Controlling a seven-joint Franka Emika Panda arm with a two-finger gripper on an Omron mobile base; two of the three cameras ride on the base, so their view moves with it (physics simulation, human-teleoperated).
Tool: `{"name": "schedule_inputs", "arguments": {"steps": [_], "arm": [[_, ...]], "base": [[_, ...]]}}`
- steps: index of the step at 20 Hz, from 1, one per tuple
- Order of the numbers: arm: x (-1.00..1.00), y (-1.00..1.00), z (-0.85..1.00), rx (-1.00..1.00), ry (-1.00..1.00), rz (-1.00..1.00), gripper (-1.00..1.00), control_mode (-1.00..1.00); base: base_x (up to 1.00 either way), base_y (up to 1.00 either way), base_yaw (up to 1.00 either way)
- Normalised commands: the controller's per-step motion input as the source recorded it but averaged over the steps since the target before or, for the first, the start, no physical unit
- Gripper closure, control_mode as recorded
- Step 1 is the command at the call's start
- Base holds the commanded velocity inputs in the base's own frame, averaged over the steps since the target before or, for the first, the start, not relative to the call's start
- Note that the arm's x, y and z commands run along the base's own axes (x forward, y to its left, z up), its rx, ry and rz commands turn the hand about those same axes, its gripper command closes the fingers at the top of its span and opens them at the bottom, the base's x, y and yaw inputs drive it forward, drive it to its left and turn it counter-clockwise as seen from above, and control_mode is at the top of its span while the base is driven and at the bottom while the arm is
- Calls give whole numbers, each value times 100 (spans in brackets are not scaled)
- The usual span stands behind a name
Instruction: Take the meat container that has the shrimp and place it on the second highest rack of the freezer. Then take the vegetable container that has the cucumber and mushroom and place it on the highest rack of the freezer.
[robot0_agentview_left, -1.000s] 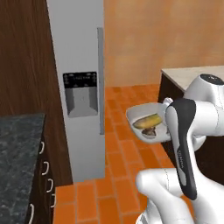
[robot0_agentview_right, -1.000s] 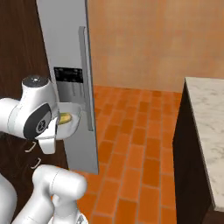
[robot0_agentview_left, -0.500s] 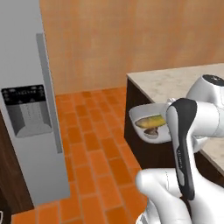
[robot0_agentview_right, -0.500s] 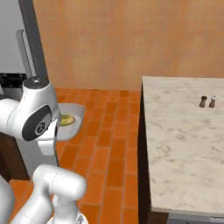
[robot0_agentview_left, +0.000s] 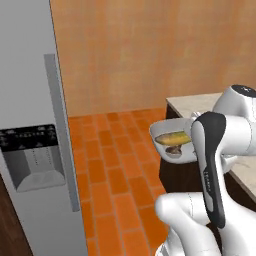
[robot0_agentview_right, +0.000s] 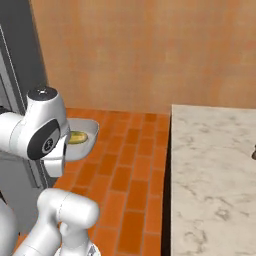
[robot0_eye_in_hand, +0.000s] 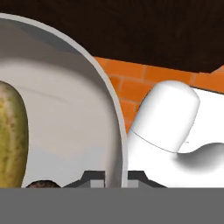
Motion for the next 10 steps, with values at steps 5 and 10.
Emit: {"name": "schedule_inputs", "arguments": {"steps": [5,10], "arm": [[0,0,0,0,0,0,100,100],[0,0,0,0,0,0,100,100]], "base": [[100,-11,9],[100,-28,10]]}}
